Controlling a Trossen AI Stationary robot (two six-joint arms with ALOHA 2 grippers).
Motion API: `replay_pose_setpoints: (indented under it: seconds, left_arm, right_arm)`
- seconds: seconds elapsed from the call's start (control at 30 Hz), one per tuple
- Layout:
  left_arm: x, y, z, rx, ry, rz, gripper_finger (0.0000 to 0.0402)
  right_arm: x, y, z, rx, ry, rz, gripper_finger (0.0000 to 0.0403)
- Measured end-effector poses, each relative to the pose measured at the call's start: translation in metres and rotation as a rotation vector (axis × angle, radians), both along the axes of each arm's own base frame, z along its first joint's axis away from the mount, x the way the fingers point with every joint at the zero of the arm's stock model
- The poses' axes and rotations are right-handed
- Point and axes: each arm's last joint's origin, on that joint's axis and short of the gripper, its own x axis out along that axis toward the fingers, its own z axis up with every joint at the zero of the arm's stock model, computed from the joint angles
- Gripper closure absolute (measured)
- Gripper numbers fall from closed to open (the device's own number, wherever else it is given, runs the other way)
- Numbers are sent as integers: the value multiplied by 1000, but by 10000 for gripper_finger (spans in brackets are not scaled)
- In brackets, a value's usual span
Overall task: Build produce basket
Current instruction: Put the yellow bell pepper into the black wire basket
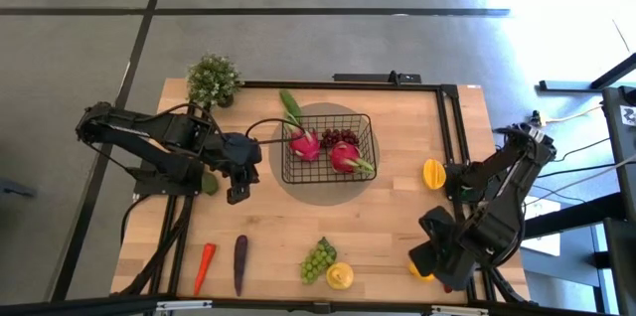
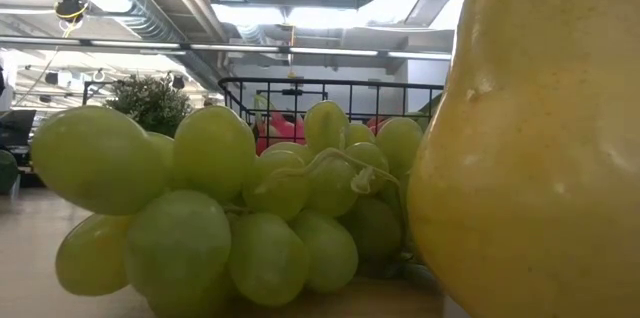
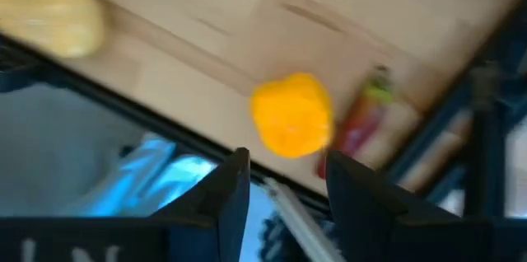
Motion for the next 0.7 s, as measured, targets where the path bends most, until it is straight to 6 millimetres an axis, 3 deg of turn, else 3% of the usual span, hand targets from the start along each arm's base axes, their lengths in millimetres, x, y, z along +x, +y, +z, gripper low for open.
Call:
replay_pose_setpoints:
  seconds: [0.43,0.57,0.7]
  left_arm:
    - [0,0,0,0,-1,0,333]
    - [0,0,0,0,-1,0,333]
    - [0,0,0,0,-1,1,333]
  right_arm:
    - [-2,-1,-4,-35,56,9,246]
    - [-1,0,-7,-37,57,10,202]
    - [-4,6,-26,-31,48,43,134]
